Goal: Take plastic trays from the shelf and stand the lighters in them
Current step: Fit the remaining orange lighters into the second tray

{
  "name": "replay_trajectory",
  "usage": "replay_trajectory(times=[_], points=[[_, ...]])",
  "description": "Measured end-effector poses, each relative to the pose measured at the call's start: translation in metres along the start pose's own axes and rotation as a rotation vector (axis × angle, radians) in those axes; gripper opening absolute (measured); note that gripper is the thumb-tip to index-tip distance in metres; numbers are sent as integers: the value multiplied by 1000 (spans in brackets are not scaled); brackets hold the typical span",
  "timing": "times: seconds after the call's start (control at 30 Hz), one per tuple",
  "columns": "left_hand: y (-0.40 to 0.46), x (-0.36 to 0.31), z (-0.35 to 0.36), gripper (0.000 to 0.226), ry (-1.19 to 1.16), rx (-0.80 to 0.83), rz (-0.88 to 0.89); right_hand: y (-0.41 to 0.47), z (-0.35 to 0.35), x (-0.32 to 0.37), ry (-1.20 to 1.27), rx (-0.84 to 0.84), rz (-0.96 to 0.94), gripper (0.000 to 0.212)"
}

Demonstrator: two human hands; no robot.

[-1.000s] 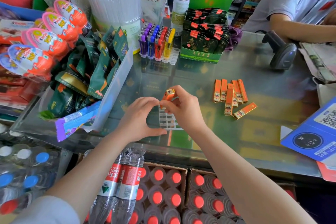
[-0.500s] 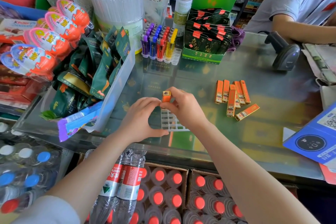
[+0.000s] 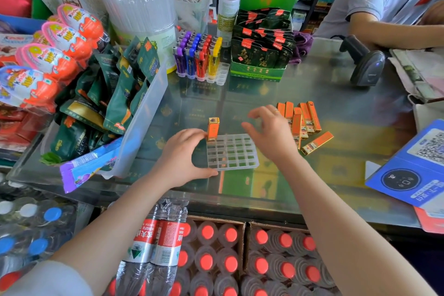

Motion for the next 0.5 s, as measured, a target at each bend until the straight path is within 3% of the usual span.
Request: replay_trajectory(times=[0.13, 0.33, 0.5], points=[[4, -3, 4, 84, -24, 12, -18, 6, -21, -52, -149, -64, 229, 22], [11, -6, 4, 84, -37, 29, -17, 18, -16, -46, -464, -39, 255, 19], [6, 1, 6, 84, -74, 49, -53, 28, -4, -42, -589, -11, 276, 25]])
Point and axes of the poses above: each hand's wrist, its own y-axis towards the middle knuckle, its own z-axis out of the palm, x = y × z, the point moved 10 cm from there along y, towards the middle knuckle, and after that the axes turned 6 degrees about z, right-handed, at the moved point
